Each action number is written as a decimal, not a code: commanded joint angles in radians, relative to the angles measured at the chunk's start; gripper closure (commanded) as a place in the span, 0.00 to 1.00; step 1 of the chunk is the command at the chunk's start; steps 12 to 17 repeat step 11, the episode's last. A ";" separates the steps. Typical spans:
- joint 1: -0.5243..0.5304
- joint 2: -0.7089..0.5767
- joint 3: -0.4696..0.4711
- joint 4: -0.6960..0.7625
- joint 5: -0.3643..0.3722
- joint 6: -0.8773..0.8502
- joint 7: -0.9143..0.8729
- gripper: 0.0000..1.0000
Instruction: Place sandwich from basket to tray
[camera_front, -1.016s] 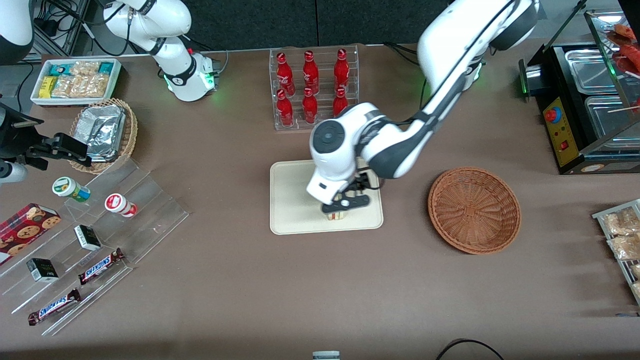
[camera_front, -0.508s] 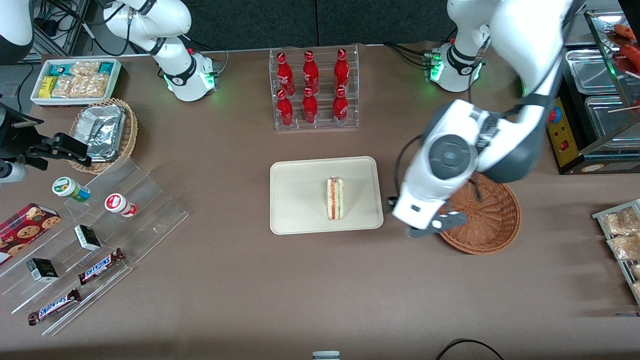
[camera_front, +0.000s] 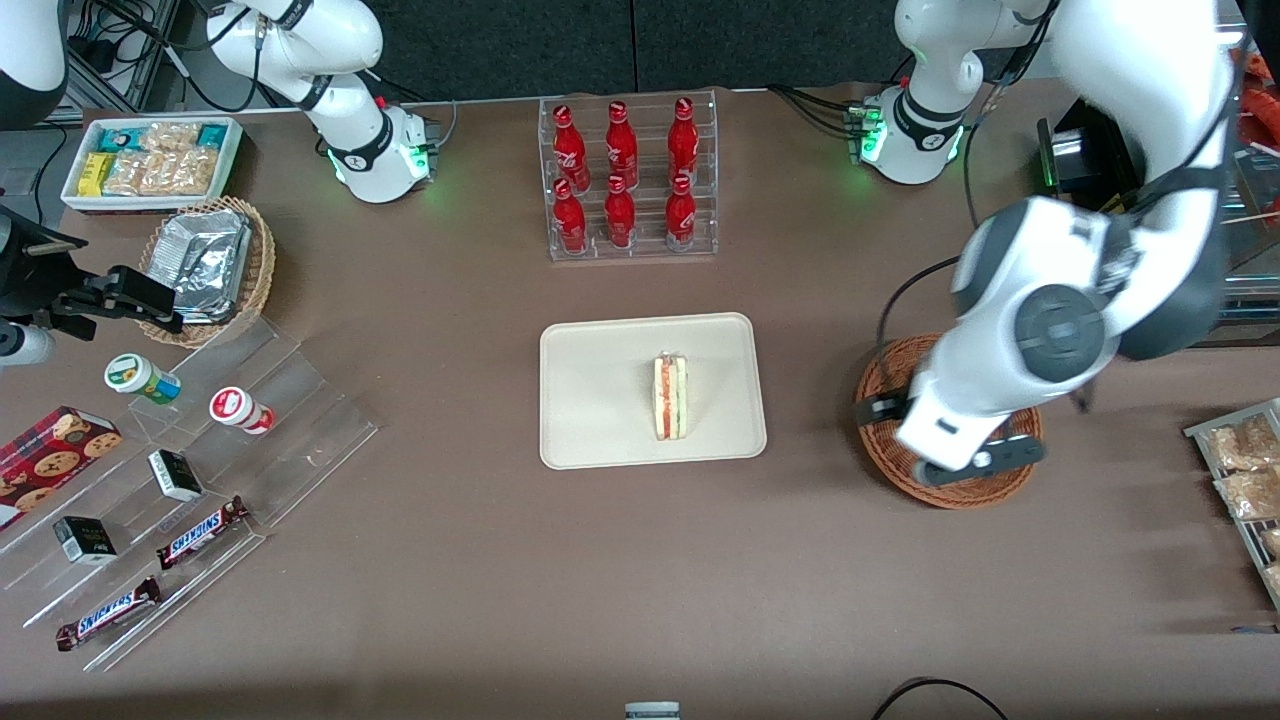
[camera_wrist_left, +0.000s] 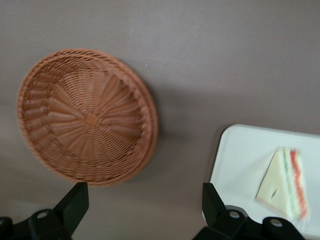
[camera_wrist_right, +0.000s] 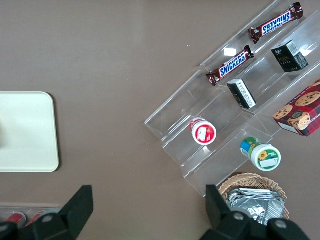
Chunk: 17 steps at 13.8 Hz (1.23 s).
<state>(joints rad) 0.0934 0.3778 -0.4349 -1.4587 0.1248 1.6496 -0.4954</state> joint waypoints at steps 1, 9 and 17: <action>-0.039 -0.209 0.169 -0.158 -0.109 -0.043 0.217 0.00; -0.063 -0.388 0.266 -0.137 -0.103 -0.267 0.422 0.00; -0.061 -0.401 0.266 -0.123 -0.103 -0.295 0.423 0.00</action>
